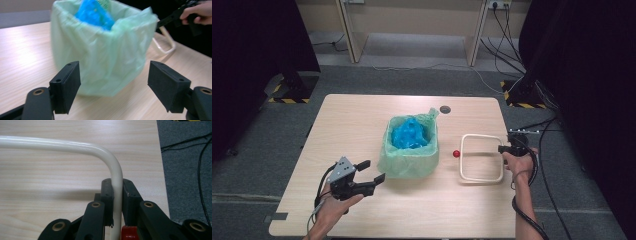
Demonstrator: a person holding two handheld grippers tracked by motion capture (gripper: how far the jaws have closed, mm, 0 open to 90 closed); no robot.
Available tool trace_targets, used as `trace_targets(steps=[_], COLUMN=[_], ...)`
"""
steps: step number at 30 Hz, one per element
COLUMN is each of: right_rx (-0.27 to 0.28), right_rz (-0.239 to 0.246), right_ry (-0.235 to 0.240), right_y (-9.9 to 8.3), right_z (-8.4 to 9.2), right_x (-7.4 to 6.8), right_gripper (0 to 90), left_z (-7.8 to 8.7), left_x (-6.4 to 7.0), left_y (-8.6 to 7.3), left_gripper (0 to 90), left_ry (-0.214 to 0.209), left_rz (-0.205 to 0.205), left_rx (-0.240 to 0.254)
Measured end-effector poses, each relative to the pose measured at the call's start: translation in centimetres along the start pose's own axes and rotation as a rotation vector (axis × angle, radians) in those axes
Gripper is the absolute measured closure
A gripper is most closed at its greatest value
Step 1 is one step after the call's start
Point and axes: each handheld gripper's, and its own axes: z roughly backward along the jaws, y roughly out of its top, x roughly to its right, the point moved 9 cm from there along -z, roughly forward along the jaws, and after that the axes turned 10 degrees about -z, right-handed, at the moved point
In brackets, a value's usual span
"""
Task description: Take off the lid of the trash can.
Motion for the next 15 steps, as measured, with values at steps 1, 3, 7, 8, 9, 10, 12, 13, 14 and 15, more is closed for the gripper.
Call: trace_targets(steps=[1, 3, 7, 8, 9, 10, 12, 13, 14, 15], right_rx=[-0.006, -0.010, -0.020, -0.022, -0.023, -0.023, -0.025, -0.027, -0.030, -0.030], right_rz=[-0.005, 0.006, 0.017, 0.010, 0.010, 0.001, -0.012, -0.020, -0.025, -0.023], right_ry=[-0.005, -0.019, -0.058, -0.060, -0.063, -0.066, -0.072, -0.075, -0.078, -0.081], right_y=[0.0, -0.1, -0.4, -0.5, -0.6, -0.7, -1.0, -1.1, -1.2, -1.3], right_z=[-0.2, -0.5, -1.1, -1.3, -1.5, -1.6, -1.9, -2.0, -2.2, -2.3], right_x=[-0.1, -0.1, 0.1, 0.1, 0.2, 0.2, 0.4, 0.5, 0.6, 0.8], right_gripper=[81.2, 81.2, 81.1, 81.0, 80.9, 80.9, 80.6, 80.3, 80.0, 79.7], left_z=[0.2, 0.6, 1.2, 1.3, 1.4, 1.4, 1.4, 1.3, 1.2, 1.1], left_x=[-0.3, -0.8, -1.6, -1.7, -1.8, -1.8, -1.8, -1.8, -1.7, -1.6], left_y=[-0.5, -1.5, -3.0, -3.1, -3.3, -3.3, -3.5, -3.6, -3.7, -3.8], left_gripper=[26.1, 26.1, 26.1, 26.2, 26.2, 26.3, 26.3, 26.2, 26.2, 26.2], left_ry=[0.008, 0.020, 0.035, 0.036, 0.039, 0.041, 0.041, 0.040, 0.038, 0.037], left_rz=[0.002, 0.027, 0.055, 0.055, 0.054, 0.053, 0.051, 0.050, 0.047, 0.048], left_rx=[-0.004, -0.005, -0.019, -0.020, -0.019, -0.020, -0.023, -0.025, -0.030, -0.032])
